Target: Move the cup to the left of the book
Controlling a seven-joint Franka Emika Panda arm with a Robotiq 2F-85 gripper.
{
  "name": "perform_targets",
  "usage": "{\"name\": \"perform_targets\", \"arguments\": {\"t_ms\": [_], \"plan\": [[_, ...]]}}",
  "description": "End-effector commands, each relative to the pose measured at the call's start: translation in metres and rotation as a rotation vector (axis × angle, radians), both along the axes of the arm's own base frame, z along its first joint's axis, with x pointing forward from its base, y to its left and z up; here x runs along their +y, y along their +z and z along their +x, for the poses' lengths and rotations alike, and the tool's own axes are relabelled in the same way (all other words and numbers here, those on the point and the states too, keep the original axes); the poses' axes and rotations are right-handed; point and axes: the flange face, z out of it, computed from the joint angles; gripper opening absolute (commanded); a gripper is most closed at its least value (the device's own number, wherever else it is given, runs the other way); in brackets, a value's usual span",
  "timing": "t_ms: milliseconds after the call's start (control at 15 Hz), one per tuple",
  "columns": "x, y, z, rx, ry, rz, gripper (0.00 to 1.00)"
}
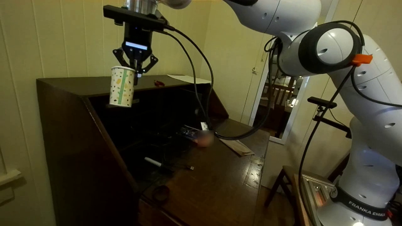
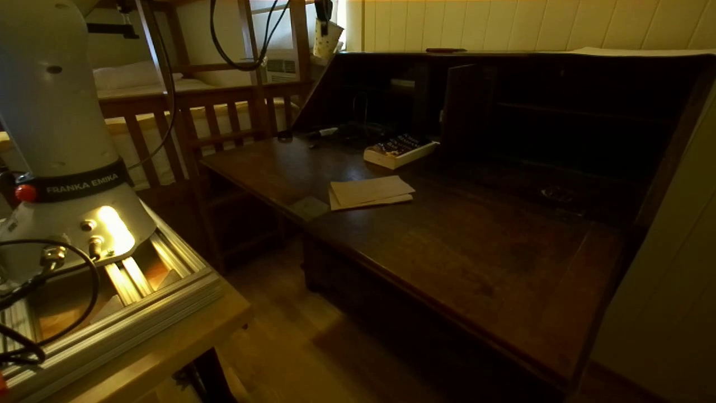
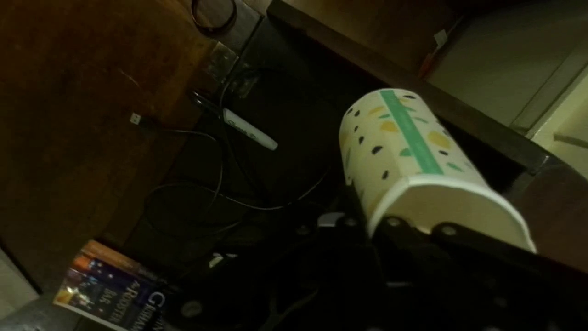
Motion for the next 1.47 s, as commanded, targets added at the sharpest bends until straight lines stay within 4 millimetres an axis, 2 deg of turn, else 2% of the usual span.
{"name": "perform_targets", "arguments": {"t_ms": [0, 133, 200, 267, 400, 533, 600, 733, 1000, 1200, 1400], "plan": [[0.024, -0.014, -0.028, 0.088, -0.185, -0.018, 0.02], [0.046, -0.021, -0.034, 0.071, -0.291, 0.042, 0.02], [0.058, -0.02, -0.03, -0.008, -0.291, 0.084, 0.02], [0.047, -0.023, -0.018, 0.033, -0.234, 0.03, 0.02], [0.062, -0.025, -0.021, -0.009, -0.261, 0.058, 0.02], [0.062, -0.024, -0.023, -0.012, -0.269, 0.058, 0.02], [0.061, -0.027, -0.031, 0.001, -0.262, -0.003, 0.01], [0.042, -0.045, -0.054, 0.058, -0.265, -0.122, 0.01], [0.03, -0.071, -0.083, 0.084, -0.33, -0.286, 0.01], [0.021, -0.091, -0.104, 0.074, -0.46, -0.338, 0.01], [0.007, -0.112, -0.119, 0.087, -0.65, -0.274, 0.01]]}}
